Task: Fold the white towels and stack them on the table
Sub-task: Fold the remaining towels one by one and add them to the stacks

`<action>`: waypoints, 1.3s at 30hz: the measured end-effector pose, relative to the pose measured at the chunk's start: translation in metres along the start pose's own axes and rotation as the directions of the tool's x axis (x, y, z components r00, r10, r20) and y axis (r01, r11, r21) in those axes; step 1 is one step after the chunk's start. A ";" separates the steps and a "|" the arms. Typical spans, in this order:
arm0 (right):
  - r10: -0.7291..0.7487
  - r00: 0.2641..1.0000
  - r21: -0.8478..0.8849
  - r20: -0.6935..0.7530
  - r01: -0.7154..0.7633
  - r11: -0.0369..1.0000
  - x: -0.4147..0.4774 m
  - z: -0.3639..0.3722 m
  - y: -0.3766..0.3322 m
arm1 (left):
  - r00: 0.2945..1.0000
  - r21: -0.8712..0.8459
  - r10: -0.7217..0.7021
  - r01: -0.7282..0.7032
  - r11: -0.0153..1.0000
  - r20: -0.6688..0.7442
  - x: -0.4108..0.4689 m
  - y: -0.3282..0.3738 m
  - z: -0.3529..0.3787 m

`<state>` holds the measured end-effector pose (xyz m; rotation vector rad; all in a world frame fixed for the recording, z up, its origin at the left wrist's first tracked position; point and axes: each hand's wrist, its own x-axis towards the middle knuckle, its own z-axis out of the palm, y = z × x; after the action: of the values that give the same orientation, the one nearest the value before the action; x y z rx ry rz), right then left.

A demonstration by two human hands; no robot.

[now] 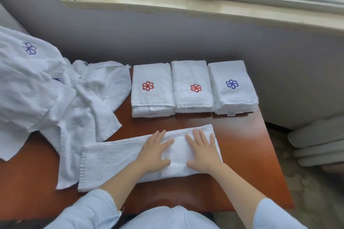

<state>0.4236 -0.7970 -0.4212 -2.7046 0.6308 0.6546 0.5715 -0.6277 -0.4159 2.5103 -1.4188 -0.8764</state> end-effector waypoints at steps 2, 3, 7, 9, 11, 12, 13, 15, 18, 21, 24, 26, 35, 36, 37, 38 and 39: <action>0.009 0.999 -0.001 0.036 -0.009 1.000 0.000 -0.001 0.002 | 0.996 0.051 0.007 -0.011 0.999 0.089 0.003 -0.001 0.003; 0.014 0.999 0.004 0.043 -0.014 1.000 0.000 -0.001 0.003 | 0.993 0.091 0.005 -0.016 0.996 0.116 0.005 0.000 0.004; 0.040 0.998 0.021 0.048 -0.041 0.999 -0.004 -0.002 0.016 | 0.986 0.159 0.006 -0.033 0.987 0.166 0.015 0.013 0.005; 0.047 0.997 0.019 0.056 -0.048 0.999 -0.009 -0.003 0.028 | 0.983 0.178 0.011 -0.044 0.983 0.182 0.020 0.024 0.006; 0.054 0.997 0.019 0.064 -0.055 0.998 -0.015 -0.005 0.042 | 0.983 0.201 0.013 -0.049 0.978 0.181 0.025 0.039 0.010; 0.057 0.996 0.022 0.066 -0.059 0.998 -0.018 -0.006 0.050 | 0.984 0.208 0.013 -0.050 0.977 0.176 0.028 0.047 0.011; 0.059 0.996 0.024 0.069 -0.061 0.998 -0.021 -0.007 0.059 | 0.985 0.210 0.013 -0.049 0.976 0.170 0.031 0.056 0.014; 0.059 0.995 0.022 0.074 -0.061 0.998 -0.027 -0.008 0.077 | 0.989 0.196 0.009 -0.039 0.980 0.151 0.036 0.074 0.020; 0.055 0.995 0.010 0.085 -0.056 0.998 -0.035 -0.012 0.105 | 0.993 0.181 -0.003 -0.019 0.983 0.120 0.043 0.100 0.029; 0.042 0.995 0.006 0.091 -0.043 0.999 -0.041 -0.016 0.133 | 0.994 0.183 -0.015 -0.006 0.983 0.111 0.051 0.127 0.038; 0.019 0.995 -0.004 0.100 -0.019 1.000 -0.044 -0.021 0.155 | 0.991 0.195 -0.037 0.011 0.981 0.128 0.058 0.147 0.045; 0.001 0.994 -0.010 0.106 0.000 1.000 -0.043 -0.023 0.165 | 0.988 0.209 -0.067 0.037 0.977 0.136 0.061 0.156 0.048; 0.010 0.998 -0.064 0.059 -0.006 0.998 -0.040 -0.014 0.167 | 0.967 0.167 -0.229 0.209 0.964 0.111 0.041 0.143 0.046; 0.026 0.999 -0.079 0.043 -0.023 0.997 -0.041 -0.013 0.164 | 0.966 0.164 -0.232 0.212 0.963 0.114 0.037 0.138 0.043; 0.047 0.999 -0.088 0.026 -0.045 0.995 -0.041 -0.011 0.159 | 0.966 0.163 -0.230 0.210 0.964 0.117 0.034 0.133 0.041; 0.071 0.997 -0.086 0.007 -0.070 0.994 -0.042 -0.009 0.154 | 0.968 0.165 -0.222 0.201 0.965 0.118 0.032 0.128 0.039; 0.095 0.995 -0.070 -0.013 -0.096 0.993 -0.043 -0.008 0.148 | 0.971 0.173 -0.208 0.187 0.967 0.116 0.029 0.122 0.038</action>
<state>0.3214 -0.9129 -0.4188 -2.7579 0.7573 0.7005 0.4714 -0.7128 -0.4128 2.8020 -1.3422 -1.0197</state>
